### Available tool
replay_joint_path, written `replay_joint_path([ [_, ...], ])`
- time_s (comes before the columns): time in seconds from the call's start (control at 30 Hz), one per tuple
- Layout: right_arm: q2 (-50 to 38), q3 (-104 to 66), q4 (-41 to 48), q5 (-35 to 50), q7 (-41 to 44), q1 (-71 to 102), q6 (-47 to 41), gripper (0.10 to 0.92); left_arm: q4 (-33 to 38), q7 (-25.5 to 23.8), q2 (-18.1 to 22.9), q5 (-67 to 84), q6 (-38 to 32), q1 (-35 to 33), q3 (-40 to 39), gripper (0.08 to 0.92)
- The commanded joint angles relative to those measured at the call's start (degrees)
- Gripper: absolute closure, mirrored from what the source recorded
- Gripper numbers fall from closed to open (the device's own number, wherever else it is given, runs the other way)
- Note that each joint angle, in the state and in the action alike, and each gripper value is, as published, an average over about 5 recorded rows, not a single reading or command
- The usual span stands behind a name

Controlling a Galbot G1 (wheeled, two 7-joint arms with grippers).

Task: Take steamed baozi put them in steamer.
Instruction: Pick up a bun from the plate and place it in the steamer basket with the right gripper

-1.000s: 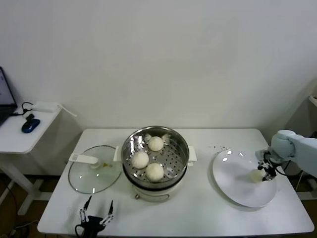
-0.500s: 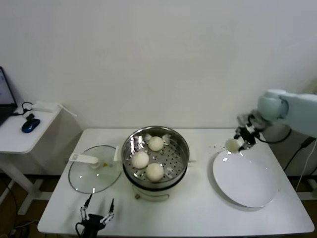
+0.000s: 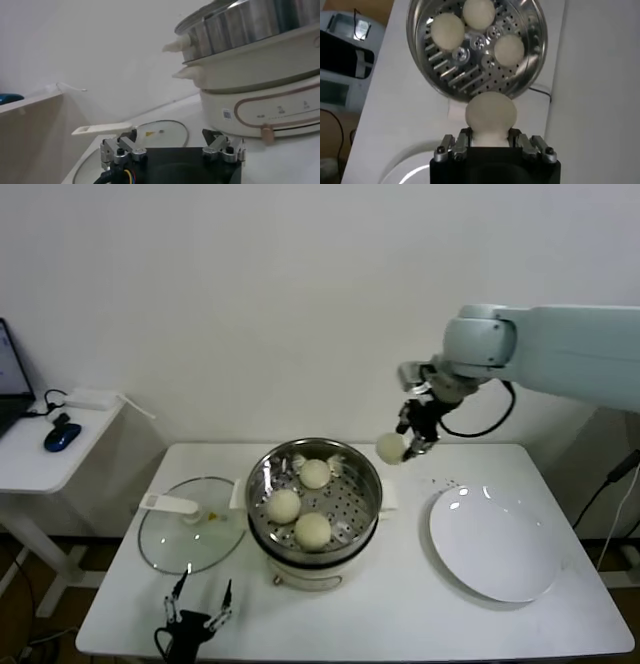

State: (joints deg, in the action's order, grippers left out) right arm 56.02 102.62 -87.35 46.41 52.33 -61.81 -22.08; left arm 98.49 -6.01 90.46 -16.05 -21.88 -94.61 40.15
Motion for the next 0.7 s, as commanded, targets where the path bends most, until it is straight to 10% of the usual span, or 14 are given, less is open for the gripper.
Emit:
replay_joint_path([
  [0.03, 8.3, -4.9, 2.0, 3.5, -3.9, 11.5, -6.4, 0.524, -0.8, 0.1, -0.1, 0.2, -0.1, 0.2, 0.3, 0.177],
  [0.7, 10.0, -11.7, 9.3, -6.6, -6.5, 26.3, -7.9, 0.520, -2.5, 0.2, -0.3, 0.2, 0.0, 0.7, 0.6, 0.177],
])
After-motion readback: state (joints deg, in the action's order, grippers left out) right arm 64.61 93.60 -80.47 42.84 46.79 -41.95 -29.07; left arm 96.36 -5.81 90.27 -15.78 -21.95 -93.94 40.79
